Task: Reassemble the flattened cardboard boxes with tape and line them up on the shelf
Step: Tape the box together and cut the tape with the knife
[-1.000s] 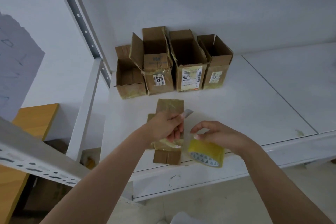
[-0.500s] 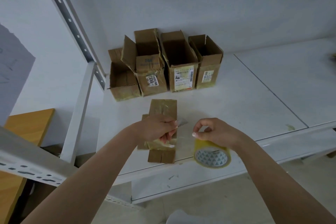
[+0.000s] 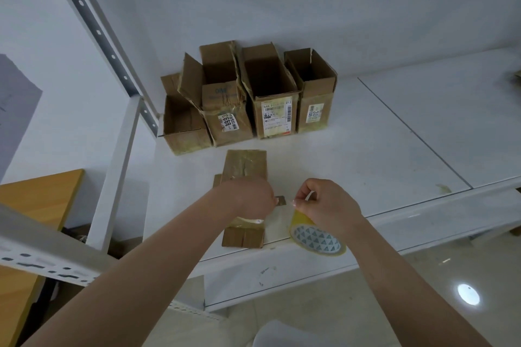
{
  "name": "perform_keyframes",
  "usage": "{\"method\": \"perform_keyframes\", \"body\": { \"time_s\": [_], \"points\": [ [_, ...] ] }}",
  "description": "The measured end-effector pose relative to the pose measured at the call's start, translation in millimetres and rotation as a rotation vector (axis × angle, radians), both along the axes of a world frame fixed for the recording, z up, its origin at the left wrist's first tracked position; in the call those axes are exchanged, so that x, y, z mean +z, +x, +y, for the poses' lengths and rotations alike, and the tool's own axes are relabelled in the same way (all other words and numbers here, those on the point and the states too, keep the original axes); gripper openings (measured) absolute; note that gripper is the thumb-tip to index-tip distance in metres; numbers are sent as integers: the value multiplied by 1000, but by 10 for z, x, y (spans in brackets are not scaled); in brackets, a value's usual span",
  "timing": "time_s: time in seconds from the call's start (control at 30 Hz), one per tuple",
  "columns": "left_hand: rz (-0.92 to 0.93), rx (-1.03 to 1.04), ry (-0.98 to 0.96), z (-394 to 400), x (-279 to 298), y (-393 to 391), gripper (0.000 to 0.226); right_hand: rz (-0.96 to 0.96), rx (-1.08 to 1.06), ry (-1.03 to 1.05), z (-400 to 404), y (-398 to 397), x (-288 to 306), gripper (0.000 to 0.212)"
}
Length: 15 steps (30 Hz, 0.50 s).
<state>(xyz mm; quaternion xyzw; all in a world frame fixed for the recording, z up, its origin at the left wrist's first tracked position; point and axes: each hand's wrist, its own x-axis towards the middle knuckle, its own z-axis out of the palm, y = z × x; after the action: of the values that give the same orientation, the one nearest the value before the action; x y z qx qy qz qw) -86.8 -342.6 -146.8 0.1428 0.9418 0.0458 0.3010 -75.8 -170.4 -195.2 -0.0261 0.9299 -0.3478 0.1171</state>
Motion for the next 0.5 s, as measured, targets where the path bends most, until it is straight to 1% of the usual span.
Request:
{"method": "perform_keyframes", "body": {
  "time_s": [0.03,0.1,0.13,0.17,0.2,0.27,0.33,0.4,0.5],
  "points": [
    [-26,27,75,-50,23,3,39,-17,1,-10,10,5,-16,16],
    [-97,155,307,-195,72,16,35,-56,0,-64,23,12,-53,17],
    [-99,234,411,-248,77,36,33,-70,-4,-97,20,15,-68,16],
    [-64,284,459,-273,59,60,30,-79,-8,-122,11,18,-80,16],
    [8,301,448,-272,17,78,25,-85,-13,-133,-2,21,-85,16],
    [189,274,302,-212,-116,83,18,-96,-30,-133,-21,20,-99,14],
    [314,281,186,-145,-220,92,26,-111,-50,-50,11,20,-118,12],
    [357,320,174,-126,-266,91,29,-131,-75,52,96,22,-124,11],
    [362,349,156,-90,-270,96,27,-122,-112,53,219,-1,-101,13]
  ]
}}
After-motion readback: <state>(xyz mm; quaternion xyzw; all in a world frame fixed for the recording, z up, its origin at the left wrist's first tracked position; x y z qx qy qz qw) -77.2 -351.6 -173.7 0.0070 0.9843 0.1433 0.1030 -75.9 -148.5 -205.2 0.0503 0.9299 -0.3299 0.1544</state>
